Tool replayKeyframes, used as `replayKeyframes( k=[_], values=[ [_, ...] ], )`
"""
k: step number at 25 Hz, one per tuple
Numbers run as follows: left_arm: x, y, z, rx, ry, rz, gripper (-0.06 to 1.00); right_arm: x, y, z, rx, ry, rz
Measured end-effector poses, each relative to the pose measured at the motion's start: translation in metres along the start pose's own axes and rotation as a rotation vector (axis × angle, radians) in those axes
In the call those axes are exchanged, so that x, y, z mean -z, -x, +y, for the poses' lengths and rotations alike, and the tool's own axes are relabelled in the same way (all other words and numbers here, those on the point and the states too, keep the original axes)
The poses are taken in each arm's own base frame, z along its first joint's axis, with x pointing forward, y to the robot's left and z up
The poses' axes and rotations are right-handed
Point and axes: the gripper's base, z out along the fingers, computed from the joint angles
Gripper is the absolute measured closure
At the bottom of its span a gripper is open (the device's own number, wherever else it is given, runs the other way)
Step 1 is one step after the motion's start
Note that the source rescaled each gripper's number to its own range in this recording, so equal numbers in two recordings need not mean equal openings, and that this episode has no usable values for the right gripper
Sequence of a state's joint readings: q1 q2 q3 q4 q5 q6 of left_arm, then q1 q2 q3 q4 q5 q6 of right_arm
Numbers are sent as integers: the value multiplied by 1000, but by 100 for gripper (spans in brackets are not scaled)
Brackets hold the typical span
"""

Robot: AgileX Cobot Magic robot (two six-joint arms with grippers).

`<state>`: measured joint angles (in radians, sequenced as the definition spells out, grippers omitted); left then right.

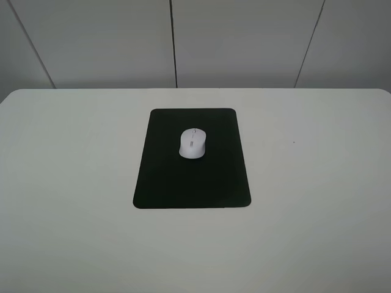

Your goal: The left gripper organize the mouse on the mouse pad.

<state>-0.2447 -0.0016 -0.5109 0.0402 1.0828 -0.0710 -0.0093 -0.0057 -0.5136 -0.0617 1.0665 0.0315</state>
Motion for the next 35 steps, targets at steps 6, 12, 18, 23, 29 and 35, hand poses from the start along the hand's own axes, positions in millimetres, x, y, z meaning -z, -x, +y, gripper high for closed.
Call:
replayKeyframes(
  k=[6, 12, 18, 23, 29, 35],
  values=[
    [0, -1, -4, -49, -41, 1, -6, 0, 0, 0, 0, 0, 0],
    [0, -1, -4, -32, -9, 1, -6, 0, 0, 0, 0, 0, 0],
    [0, -1, -4, -6, 56, 0, -6, 0, 0, 0, 0, 0, 0],
    [0, -1, -5, 22, 108, -1, -6, 0, 0, 0, 0, 0, 0],
    [-1, -1, -6, 61, 183, -3, -6, 0, 0, 0, 0, 0, 0],
    [-1, -1, -6, 66, 191, -3, -6, 0, 0, 0, 0, 0, 0]
  ],
)
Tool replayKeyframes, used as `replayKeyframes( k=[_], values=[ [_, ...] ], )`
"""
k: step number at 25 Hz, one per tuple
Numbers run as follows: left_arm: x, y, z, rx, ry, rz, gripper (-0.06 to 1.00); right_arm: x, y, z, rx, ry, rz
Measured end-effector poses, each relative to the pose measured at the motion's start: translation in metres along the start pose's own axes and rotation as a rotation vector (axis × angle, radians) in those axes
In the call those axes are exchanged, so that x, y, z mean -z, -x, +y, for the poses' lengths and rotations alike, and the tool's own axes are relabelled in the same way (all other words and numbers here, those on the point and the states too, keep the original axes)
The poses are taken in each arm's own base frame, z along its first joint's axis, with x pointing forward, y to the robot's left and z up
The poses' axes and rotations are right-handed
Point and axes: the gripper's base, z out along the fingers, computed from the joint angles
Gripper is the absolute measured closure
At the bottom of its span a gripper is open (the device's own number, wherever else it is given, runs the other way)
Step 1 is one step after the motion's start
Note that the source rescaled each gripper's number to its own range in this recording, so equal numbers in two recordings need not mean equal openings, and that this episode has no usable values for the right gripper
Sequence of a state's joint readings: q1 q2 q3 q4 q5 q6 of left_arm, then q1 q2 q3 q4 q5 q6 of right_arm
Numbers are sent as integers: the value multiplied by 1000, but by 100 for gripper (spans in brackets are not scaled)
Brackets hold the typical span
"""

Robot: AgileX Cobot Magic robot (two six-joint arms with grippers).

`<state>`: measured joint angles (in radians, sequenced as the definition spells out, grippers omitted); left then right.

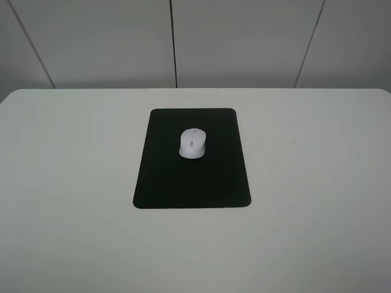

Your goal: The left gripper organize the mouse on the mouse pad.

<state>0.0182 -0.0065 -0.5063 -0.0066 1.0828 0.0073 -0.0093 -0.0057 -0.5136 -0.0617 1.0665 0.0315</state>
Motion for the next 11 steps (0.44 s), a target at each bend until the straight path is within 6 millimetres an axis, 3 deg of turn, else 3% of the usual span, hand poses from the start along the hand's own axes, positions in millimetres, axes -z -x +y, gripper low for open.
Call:
replayKeyframes(
  k=[11],
  values=[
    [0, 0, 0, 0, 0, 0, -6, 0, 0, 0, 0, 0, 0]
  ],
)
